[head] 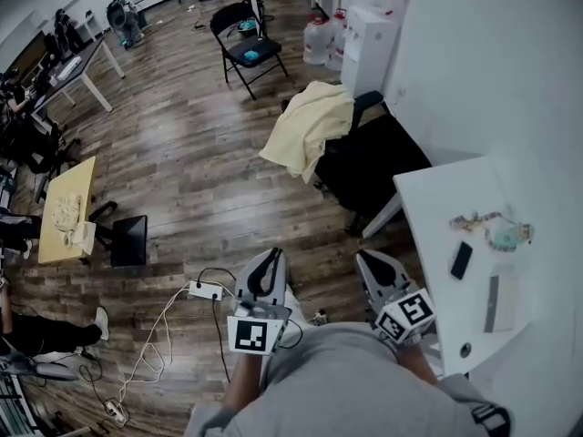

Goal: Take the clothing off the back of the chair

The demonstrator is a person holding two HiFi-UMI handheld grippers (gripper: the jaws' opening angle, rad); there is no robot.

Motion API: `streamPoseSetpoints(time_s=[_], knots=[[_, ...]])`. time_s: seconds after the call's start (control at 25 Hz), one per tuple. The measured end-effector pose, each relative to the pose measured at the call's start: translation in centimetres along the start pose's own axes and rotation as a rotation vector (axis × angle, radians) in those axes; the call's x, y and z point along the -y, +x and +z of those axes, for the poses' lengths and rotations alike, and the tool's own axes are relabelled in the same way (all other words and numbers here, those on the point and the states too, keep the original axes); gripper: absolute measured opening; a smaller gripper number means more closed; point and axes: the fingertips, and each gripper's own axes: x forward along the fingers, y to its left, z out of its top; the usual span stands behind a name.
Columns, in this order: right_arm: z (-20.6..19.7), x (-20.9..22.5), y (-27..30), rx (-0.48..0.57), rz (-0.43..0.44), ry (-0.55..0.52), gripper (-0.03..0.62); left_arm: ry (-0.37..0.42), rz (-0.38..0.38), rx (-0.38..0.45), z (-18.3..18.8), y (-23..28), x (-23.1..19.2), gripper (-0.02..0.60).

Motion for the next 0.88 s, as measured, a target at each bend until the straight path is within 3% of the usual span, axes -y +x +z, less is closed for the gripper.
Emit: streamPoseSetpoints(time_s=[0.36,0.88], knots=[[1.3,2.8,4.9,0.007,-0.065,0.018,0.035,-0.022,-0.058,-0.038,-1.0,5.6,-3.6,0.051],[4.2,6.1,11.8,0.042,-0.176,0.044,0.035,-0.014,-0.176,-0.024,0.0,13.9,-8.9,0.051]])
